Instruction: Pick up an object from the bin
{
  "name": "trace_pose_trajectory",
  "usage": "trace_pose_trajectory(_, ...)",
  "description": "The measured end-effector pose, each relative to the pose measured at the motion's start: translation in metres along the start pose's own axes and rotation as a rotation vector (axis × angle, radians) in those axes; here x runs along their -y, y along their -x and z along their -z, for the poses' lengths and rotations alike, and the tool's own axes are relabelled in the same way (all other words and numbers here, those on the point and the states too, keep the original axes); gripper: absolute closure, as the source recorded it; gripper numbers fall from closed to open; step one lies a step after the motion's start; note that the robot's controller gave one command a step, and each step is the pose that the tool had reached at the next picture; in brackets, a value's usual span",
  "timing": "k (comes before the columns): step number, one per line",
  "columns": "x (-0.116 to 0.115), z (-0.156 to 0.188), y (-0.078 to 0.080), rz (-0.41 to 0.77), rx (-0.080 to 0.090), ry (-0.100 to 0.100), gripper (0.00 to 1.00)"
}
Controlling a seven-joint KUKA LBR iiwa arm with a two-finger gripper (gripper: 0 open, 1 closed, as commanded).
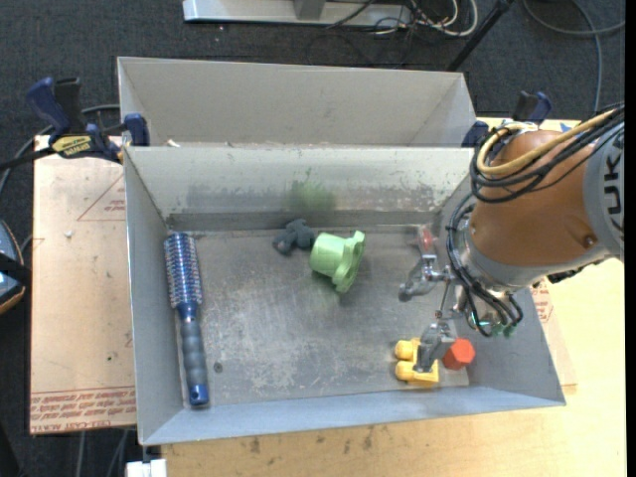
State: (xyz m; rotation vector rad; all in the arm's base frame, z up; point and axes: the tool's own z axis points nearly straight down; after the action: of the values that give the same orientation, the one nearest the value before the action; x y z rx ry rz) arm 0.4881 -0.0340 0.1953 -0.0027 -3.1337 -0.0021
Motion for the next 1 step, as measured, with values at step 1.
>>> trace_pose_trajectory(1,0.0207,-0.1109,-0.0014,0.083,0.021,-0.002,0.0)
